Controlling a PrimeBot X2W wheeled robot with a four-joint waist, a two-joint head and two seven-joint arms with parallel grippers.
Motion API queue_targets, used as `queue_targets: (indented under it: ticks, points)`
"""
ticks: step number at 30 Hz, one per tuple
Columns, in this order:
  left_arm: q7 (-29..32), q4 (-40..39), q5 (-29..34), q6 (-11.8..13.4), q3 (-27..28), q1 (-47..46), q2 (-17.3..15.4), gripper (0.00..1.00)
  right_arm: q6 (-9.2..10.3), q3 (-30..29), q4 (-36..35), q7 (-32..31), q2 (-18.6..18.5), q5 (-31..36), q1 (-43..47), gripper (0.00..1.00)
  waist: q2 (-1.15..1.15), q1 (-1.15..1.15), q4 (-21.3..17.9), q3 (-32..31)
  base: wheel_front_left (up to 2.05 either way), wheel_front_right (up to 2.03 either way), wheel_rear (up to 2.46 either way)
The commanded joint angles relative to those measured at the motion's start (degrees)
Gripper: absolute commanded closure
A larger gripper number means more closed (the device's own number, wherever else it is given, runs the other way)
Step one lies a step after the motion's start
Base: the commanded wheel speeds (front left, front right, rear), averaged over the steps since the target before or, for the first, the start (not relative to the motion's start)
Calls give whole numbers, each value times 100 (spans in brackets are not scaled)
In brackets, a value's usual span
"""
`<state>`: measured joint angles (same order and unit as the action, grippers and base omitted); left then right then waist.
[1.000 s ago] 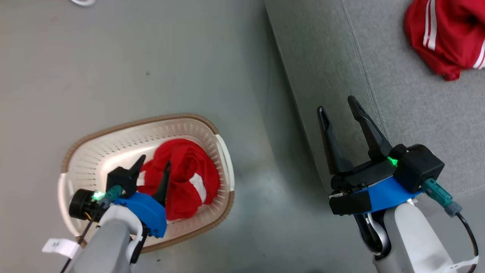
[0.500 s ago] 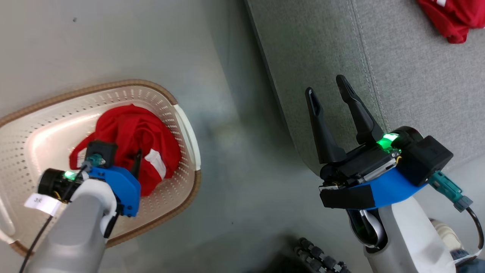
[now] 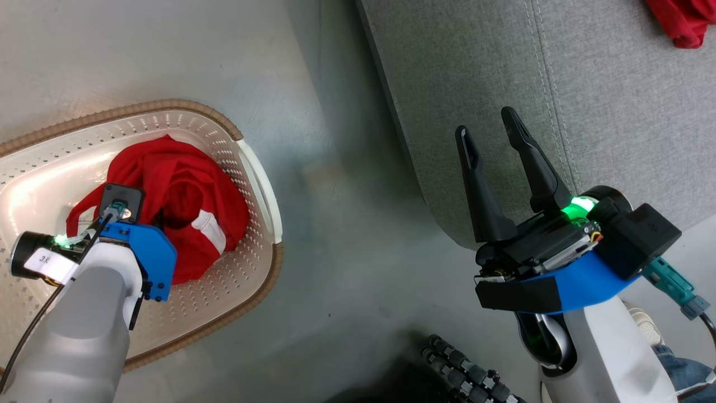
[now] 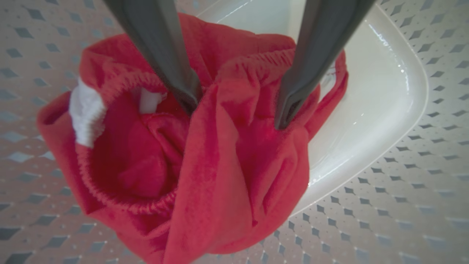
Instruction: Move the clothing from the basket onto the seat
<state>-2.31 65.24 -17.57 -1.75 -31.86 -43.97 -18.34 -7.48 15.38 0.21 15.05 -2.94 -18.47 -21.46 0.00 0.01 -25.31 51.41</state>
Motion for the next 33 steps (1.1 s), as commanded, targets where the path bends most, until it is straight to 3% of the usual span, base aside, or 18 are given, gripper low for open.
queue_targets:
  ticks: [1,3,4,6,25,33]
  points:
    - [14,20,23,35,-16,-111,0,0,-3,-14,-38,18,9,52,43,0,0,-1,10,10,0,0,0]
    - [65,88,42,64,-50,-159,12,0,-3,-14,-46,18,9,46,74,0,0,-1,15,20,0,0,0]
    - [70,113,37,57,-65,-176,22,20,-3,-15,-46,18,9,45,81,0,0,-1,16,21,0,0,0]
    - [73,157,34,50,-95,-217,39,100,-3,-16,-39,17,9,43,74,0,0,-1,16,20,0,0,0]
    - [-201,412,-272,-195,-51,-299,134,100,-3,69,61,19,9,29,-150,0,0,-1,-20,-139,0,0,0]
    - [-509,442,-414,-333,-119,-88,477,100,-3,-45,233,19,8,290,-194,0,0,-1,331,-779,0,0,0]
